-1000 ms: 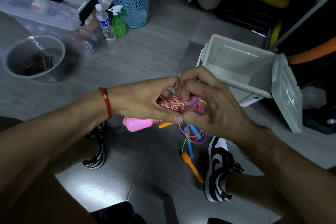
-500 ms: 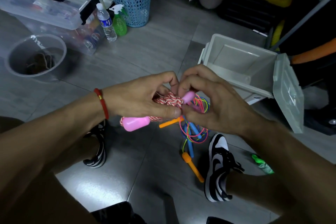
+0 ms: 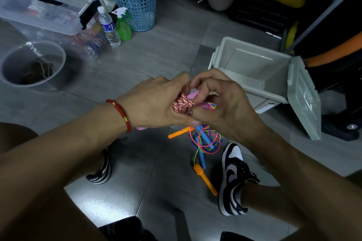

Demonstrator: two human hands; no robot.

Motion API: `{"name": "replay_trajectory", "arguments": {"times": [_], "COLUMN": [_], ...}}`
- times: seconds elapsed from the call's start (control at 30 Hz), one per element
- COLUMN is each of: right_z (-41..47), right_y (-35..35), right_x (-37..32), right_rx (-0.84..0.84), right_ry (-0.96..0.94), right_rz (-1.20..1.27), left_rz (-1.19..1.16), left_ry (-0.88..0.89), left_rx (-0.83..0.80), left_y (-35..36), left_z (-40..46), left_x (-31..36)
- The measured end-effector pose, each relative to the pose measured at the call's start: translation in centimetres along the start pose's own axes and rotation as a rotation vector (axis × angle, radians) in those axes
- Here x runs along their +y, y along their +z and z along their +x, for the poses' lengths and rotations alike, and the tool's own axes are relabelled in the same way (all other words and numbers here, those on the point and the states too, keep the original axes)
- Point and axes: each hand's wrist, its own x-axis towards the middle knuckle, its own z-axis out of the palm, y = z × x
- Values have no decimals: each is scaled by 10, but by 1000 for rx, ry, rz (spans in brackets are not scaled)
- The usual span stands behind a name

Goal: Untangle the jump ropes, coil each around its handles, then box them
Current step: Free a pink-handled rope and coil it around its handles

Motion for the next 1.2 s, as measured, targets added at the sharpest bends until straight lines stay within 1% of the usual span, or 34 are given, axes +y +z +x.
{"name": "replay_trajectory", "arguments": {"times": [0.07, 0.13, 0.3, 0.4, 0.5, 0.6, 0.73, 0.8, 0.9, 0.93, 1.1, 1.2], "right_z": [0, 0, 3, 1, -1, -1, -5, -6, -7, -8, -13, -14], "right_y": [0, -3, -12, -11, -16, -24, -20, -19, -25, -27, -33, -36], "right_x": [0, 2, 5, 7, 9, 8, 6, 6, 4, 2, -2, -3], "right_rx": [13, 25, -2, -73, -160, -193, -156, -120, -32, -12, 23, 85], "right_ry": [13, 21, 4, -44, -44, -55, -105, -106, -96, -87, -20, -77], "right_rz": [2, -9, -10, -39, -92, -132, -233, -238, -210, -197, -77, -136], "left_rz": [149, 188, 165, 161, 127, 125, 277, 341, 327, 331, 372, 365], "left_ry": [-51, -56, 1, 36, 36, 40, 61, 45, -43, -43, 42, 60], "left_rx": [5, -10, -30, -54, -78, -65, -22, -17, -8, -3, 55, 70], "left_y": [4, 5, 5, 10, 15, 16, 19, 20, 18, 17, 12, 13], "left_z": [2, 5, 9, 7, 5, 5, 7, 9, 11, 11, 6, 6], "left_x": [8, 11, 14, 10, 7, 10, 12, 18, 31, 35, 45, 50]}}
